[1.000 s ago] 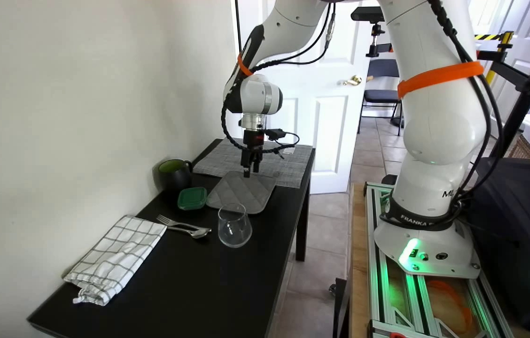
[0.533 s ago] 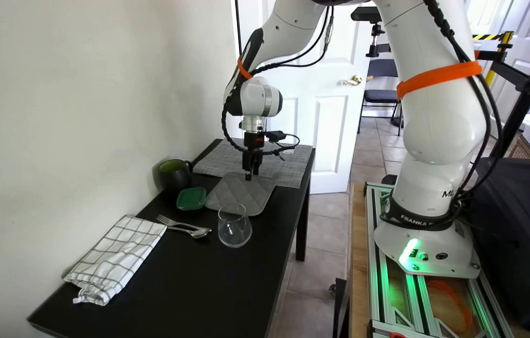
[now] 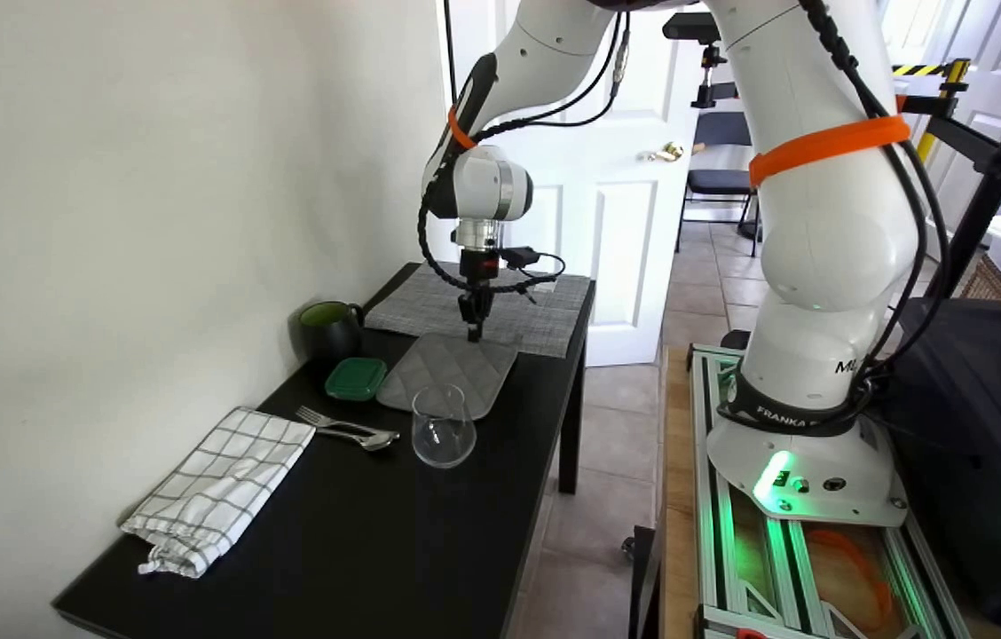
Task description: Put the grey pot holder on top of the glass cup.
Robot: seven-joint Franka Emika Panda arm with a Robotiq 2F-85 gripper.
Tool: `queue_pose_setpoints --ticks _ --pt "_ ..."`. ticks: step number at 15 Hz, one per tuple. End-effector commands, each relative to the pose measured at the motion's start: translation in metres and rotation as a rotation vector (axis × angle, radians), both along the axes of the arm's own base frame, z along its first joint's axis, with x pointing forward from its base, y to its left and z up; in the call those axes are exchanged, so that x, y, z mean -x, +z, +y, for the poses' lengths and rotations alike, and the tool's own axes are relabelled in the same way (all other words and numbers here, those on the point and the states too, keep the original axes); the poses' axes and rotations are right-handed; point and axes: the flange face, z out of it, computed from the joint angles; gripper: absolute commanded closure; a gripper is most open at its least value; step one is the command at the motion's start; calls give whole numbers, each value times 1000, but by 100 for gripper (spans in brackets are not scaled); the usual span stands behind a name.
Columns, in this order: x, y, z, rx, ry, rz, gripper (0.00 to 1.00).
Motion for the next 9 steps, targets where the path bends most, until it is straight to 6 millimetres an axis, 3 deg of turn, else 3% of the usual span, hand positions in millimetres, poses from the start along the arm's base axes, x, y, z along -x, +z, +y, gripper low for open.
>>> queue_pose_setpoints --ticks 1,9 --pt "-1 3 -2 11 -5 -15 100" --pt "2 26 3 8 0 -27 99"
